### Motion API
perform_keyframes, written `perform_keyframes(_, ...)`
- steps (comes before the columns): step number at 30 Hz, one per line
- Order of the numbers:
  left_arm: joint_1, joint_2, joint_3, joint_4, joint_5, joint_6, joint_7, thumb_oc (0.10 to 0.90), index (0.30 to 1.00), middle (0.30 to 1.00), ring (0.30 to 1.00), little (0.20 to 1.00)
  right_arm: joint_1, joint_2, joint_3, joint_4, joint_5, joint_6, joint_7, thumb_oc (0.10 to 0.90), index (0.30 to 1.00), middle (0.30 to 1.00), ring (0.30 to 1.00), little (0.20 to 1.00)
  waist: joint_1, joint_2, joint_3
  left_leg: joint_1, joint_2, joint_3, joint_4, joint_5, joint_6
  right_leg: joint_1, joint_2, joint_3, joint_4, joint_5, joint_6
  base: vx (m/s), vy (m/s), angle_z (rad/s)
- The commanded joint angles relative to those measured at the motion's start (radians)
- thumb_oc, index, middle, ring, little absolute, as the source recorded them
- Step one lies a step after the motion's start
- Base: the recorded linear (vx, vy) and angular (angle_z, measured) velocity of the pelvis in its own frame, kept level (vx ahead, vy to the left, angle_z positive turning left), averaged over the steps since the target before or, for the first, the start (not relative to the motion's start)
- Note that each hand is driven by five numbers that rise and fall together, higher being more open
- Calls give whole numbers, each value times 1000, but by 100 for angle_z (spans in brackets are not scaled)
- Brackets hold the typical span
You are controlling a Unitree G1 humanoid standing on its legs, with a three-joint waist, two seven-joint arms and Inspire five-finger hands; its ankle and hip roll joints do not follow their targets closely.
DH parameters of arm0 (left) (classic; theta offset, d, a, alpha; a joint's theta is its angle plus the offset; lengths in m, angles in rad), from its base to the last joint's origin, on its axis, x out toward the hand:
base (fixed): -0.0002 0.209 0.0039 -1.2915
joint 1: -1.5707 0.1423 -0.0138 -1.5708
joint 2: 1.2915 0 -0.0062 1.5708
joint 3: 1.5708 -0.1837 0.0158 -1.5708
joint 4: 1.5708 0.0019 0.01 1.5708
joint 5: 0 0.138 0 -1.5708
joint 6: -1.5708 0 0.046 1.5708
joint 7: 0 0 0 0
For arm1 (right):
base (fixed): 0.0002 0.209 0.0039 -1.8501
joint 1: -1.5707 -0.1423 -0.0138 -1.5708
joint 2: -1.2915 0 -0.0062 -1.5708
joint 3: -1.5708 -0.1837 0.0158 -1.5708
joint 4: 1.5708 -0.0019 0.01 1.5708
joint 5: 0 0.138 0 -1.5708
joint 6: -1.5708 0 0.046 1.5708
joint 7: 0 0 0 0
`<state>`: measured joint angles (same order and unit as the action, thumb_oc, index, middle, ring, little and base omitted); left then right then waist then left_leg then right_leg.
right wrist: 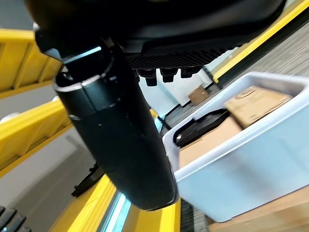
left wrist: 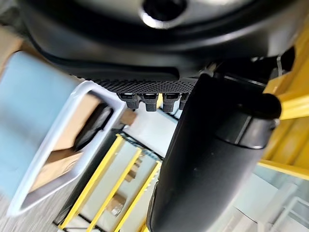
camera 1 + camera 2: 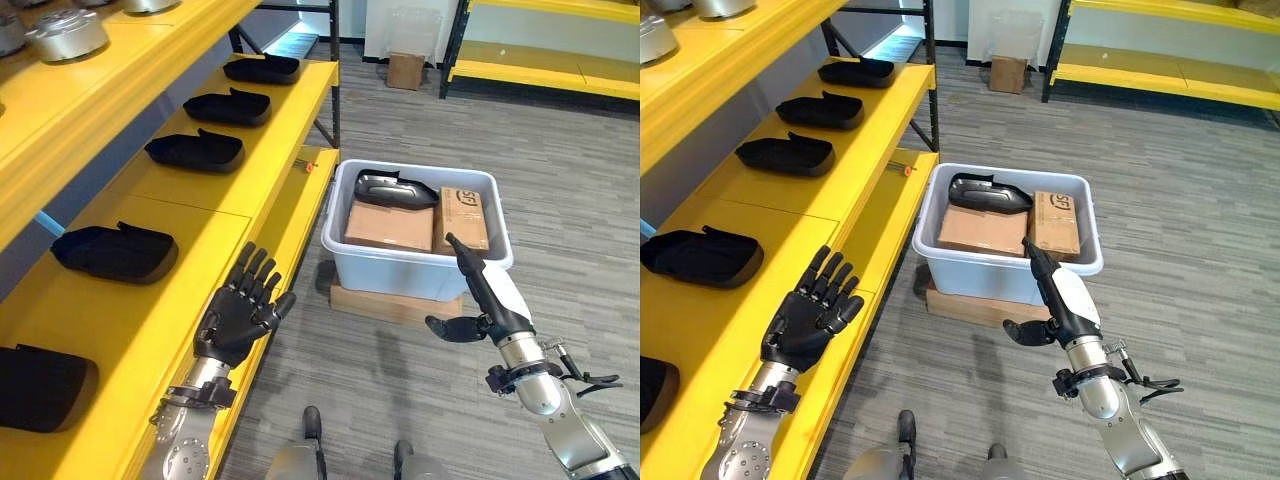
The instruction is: Move parts from the plastic box to the shelf.
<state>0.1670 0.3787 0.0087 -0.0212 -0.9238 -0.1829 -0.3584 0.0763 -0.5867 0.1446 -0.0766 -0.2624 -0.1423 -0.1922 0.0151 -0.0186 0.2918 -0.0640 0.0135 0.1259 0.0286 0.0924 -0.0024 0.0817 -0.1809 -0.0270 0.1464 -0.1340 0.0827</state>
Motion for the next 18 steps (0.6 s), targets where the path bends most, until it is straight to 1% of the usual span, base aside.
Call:
perform_keyframes(1, -62, 34, 7, -141, 65, -81, -37, 900, 1000, 1000, 1000, 1000, -127, -1, -41, -74, -3, -57, -78, 900, 1000, 1000, 1000, 1000, 22, -19, -98, -21, 23, -39, -28, -50, -2, 64, 98, -100, 40, -18, -22, 255, 249, 15)
perform_keyframes(2, -62, 37, 11, -143, 70, -76, -45, 900, 1000, 1000, 1000, 1000, -128, 4, -42, -77, 0, -46, -93, 900, 1000, 1000, 1000, 1000, 24, -22, -102, -10, 12, -36, -34, -58, 12, 53, 88, -103, 68, 3, -11, 197, 210, 20)
perform_keyframes(3, -62, 38, 11, -144, 70, -75, -45, 900, 1000, 1000, 1000, 1000, -129, 5, -42, -78, 1, -45, -95, 900, 1000, 1000, 1000, 1000, 24, -23, -103, -9, 10, -34, -35, -59, 14, 51, 87, -103, 74, 5, -9, 132, 160, 23)
perform_keyframes(4, -63, 41, 12, -147, 70, -68, -46, 900, 1000, 1000, 1000, 1000, -131, 15, -45, -82, 17, -33, -111, 900, 1000, 1000, 1000, 1000, 23, -26, -108, 1, -2, -27, -41, -68, 30, 41, 79, -104, 120, 38, 4, 131, 183, 14)
perform_keyframes(5, -65, 41, 10, -142, 83, -72, -50, 900, 1000, 1000, 1000, 1000, -131, 32, -48, -81, 43, -23, -121, 900, 1000, 1000, 1000, 1000, 21, -29, -114, 13, -16, -19, -51, -76, 51, 17, 71, -102, 203, 84, 21, 140, 205, 9)
perform_keyframes(6, -66, 41, 10, -142, 84, -73, -51, 900, 1000, 1000, 1000, 1000, -130, 38, -49, -80, 57, -22, -126, 900, 1000, 1000, 1000, 1000, 21, -27, -114, 17, -19, -17, -54, -80, 57, 6, 67, -104, 238, 100, 25, 123, 220, 1)
perform_keyframes(7, -65, 40, 9, -145, 72, -67, -48, 900, 1000, 1000, 1000, 1000, -128, 56, -51, -77, 97, -23, -143, 900, 1000, 1000, 1000, 1000, 21, -20, -115, 26, -24, -13, -58, -88, 71, -25, 56, -113, 333, 136, 31, 122, 241, -1)
perform_keyframes(8, -64, 33, 9, -148, 77, -67, -35, 900, 1000, 1000, 1000, 1000, -121, 93, -54, -71, 117, -29, -180, 900, 1000, 1000, 1000, 1000, 19, -6, -112, 40, -26, -6, -57, -106, 88, -75, 39, -127, 476, 170, 34, 116, 233, -3)
perform_keyframes(10, -60, 27, 8, -155, 87, -74, -27, 900, 1000, 1000, 1000, 1000, -118, 117, -57, -69, 97, -35, -210, 900, 1000, 1000, 1000, 1000, 17, 1, -107, 51, -30, -1, -55, -118, 98, -125, 34, -122, 560, 180, 33, 91, 143, -13)
perform_keyframes(11, -50, 24, 9, -163, 80, -78, -17, 900, 1000, 1000, 1000, 1000, -119, 133, -59, -68, 81, -38, -218, 900, 1000, 1000, 1000, 1000, 14, 5, -102, 66, -31, 1, -59, -122, 101, -160, 37, -117, 595, 175, 31, 99, 87, -18)
perform_keyframes(12, -41, 23, 9, -166, 67, -86, -6, 900, 1000, 1000, 1000, 1000, -121, 141, -61, -69, 68, -34, -220, 900, 1000, 1000, 1000, 1000, 10, 10, -99, 79, -31, 2, -68, -124, 99, -188, 47, -114, 585, 164, 28, 113, 29, -31)
perform_keyframes(13, -37, 26, 8, -163, 56, -97, 3, 900, 1000, 1000, 1000, 1000, -127, 148, -59, -71, 53, -24, -219, 900, 1000, 1000, 1000, 1000, 3, 11, -94, 92, -33, -1, -77, -125, 95, -207, 58, -114, 533, 141, 25, 103, -24, -32)
perform_keyframes(14, -39, 29, 9, -161, 46, -103, 3, 900, 1000, 1000, 1000, 1000, -132, 148, -59, -70, 49, -22, -215, 900, 1000, 1000, 1000, 1000, 2, 16, -93, 92, -26, -2, -81, -122, 89, -215, 65, -121, 477, 134, 19, 104, -66, -32)
perform_keyframes(15, -44, 34, 12, -158, 31, -103, -3, 900, 1000, 1000, 1000, 1000, -137, 147, -61, -67, 45, -19, -212, 900, 1000, 1000, 1000, 1000, 1, 16, -91, 95, -23, -2, -85, -121, 84, -212, 64, -131, 399, 124, 15, 97, -127, -10)
perform_keyframes(16, -52, 37, 11, -155, 19, -101, -7, 900, 1000, 1000, 1000, 1000, -143, 141, -59, -64, 49, -16, -217, 900, 1000, 1000, 1000, 1000, 1, 11, -87, 100, -20, -2, -89, -121, 76, -208, 53, -142, 270, 135, 15, 127, -183, -9)
perform_keyframes(17, -63, 41, 8, -155, 16, -100, -4, 900, 1000, 1000, 1000, 1000, -153, 132, -58, -61, 61, -12, -217, 900, 1000, 1000, 1000, 1000, -4, 7, -82, 110, -15, -4, -97, -124, 70, -212, 41, -145, 147, 161, 22, 132, -198, -5)
perform_keyframes(18, -69, 42, 6, -157, 16, -96, -3, 900, 1000, 1000, 1000, 1000, -157, 128, -59, -62, 69, -7, -213, 900, 1000, 1000, 1000, 1000, -8, 6, -80, 119, -12, -5, -104, -127, 66, -218, 35, -143, 86, 176, 26, 179, -222, -13)
